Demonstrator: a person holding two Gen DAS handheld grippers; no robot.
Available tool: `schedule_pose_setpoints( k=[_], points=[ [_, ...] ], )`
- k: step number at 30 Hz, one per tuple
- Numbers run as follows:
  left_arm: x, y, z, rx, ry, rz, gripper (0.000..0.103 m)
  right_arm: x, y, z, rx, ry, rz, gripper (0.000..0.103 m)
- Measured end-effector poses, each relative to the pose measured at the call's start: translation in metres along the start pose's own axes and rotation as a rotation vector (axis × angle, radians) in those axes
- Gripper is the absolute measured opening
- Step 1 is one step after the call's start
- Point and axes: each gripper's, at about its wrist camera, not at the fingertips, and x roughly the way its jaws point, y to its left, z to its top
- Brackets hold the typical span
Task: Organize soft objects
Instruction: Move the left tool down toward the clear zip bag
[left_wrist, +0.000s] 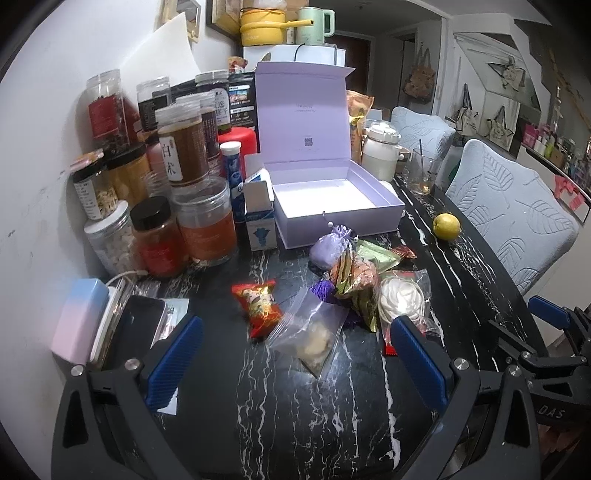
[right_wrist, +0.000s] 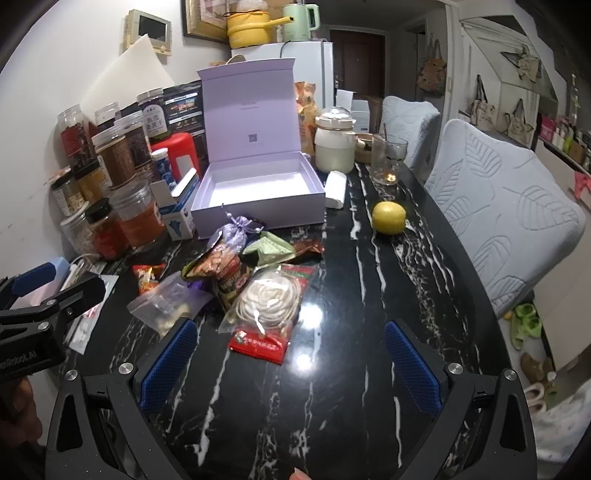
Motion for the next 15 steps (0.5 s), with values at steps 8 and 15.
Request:
schedule_pose_setpoints(
  k=[8,15],
  points=[
    [0.009,0.004,-0.013,-0.022,0.047,-0.033,0.103,0.004,-0.003,-0.014,0.009,0.019,0.029,0.103],
    [0.026,0.006,-0.024,-0.044,0.1,-0.083,0.103,0.015,-0.004,-0.028,0.01,0.053,0.058,0.103]
  ],
)
